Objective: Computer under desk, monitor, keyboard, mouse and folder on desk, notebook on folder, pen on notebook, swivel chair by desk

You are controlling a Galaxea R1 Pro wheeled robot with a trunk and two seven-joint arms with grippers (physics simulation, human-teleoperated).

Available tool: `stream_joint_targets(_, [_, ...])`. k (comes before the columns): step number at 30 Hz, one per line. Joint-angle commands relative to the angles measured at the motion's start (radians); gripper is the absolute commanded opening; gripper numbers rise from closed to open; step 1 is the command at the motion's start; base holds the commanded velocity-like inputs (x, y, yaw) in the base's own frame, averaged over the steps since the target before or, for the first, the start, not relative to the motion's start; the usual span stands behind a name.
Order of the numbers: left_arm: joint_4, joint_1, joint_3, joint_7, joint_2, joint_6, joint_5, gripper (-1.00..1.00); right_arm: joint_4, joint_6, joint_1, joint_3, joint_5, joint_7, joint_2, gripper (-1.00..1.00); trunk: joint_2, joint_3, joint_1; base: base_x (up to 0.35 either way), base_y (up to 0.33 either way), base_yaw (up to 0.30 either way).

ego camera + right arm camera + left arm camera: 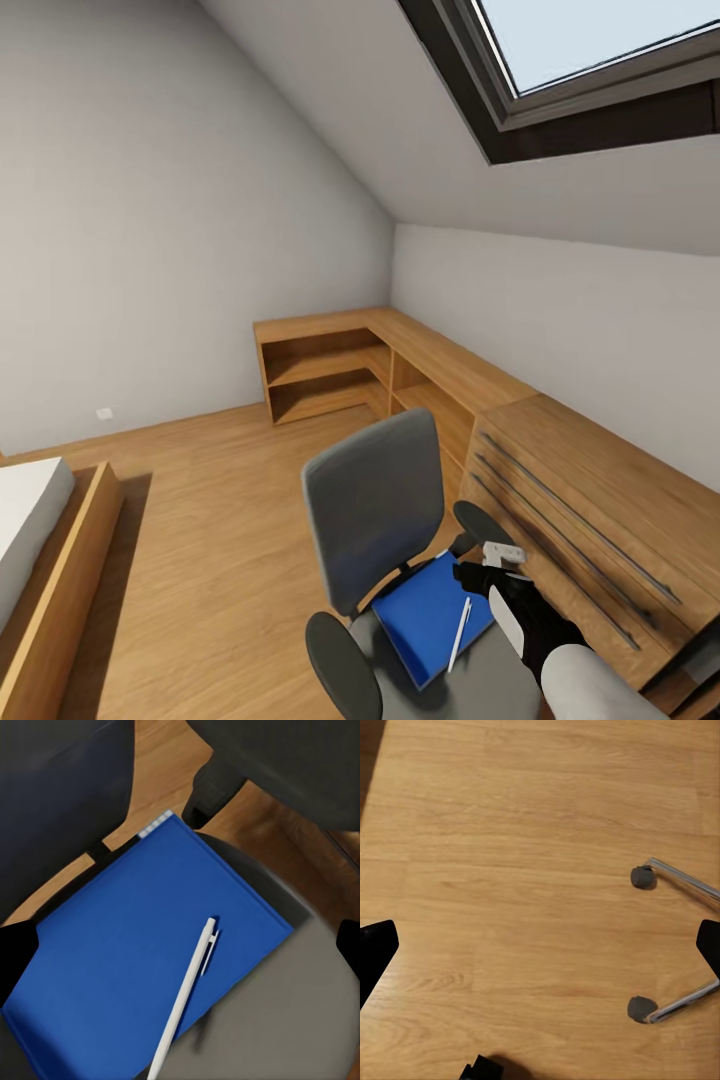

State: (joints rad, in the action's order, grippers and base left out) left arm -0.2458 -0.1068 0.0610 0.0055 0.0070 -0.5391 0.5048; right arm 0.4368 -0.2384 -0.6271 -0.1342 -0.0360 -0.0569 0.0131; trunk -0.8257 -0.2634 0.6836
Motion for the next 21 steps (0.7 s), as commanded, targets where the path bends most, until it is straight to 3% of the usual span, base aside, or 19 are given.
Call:
stream_joint_targets(1, [0.0,-0.001,0.007,0.001,0.001,-0.002,0.007,1.0,0.002,-0.005,0.0,-0.002,-0.004,-0.003,0.001,1.0,-0.008,-0.005,0.004,0.0,0.0,0.0])
stream_joint_targets(6, [0.0,-0.001,0.007,0.0,0.004,-0.001,0.007,1.0,0.002,-0.005,0.0,-0.002,-0.004,-0.002,0.0,1.0,-0.043,-0.02,0.023,0.0,0.0,0.0])
stream_joint_targets(14, [-0.052,-0.001,0.008,-0.005,0.062,0.015,0.006,1.0,0.003,-0.009,0.0,-0.002,-0.004,-0.001,-0.002,1.0,-0.099,-0.045,0.054,0.0,0.0,0.0])
stream_joint_targets(16, [-0.093,-0.001,0.009,-0.004,0.076,0.058,0.006,1.0,0.003,-0.01,0.0,-0.002,-0.004,-0.001,-0.004,1.0,-0.113,-0.052,0.062,0.0,0.0,0.0])
stream_joint_targets(18, [-0.141,-0.001,0.007,-0.003,0.092,0.144,0.008,1.0,0.003,-0.01,0.0,-0.003,-0.004,-0.001,-0.005,1.0,-0.127,-0.058,0.069,0.0,0.0,0.0])
stream_joint_targets(20, [-0.23,-0.001,-0.009,0.0,0.115,0.305,0.02,1.0,0.003,-0.011,0.0,-0.002,-0.004,-0.001,-0.006,1.0,-0.141,-0.064,0.077,0.0,0.0,0.0])
stream_joint_targets(21, [-0.257,-0.001,-0.018,0.001,0.12,0.348,0.025,1.0,0.003,-0.012,0.0,-0.002,-0.004,-0.001,-0.006,1.0,-0.148,-0.067,0.081,0.0,0.0,0.0])
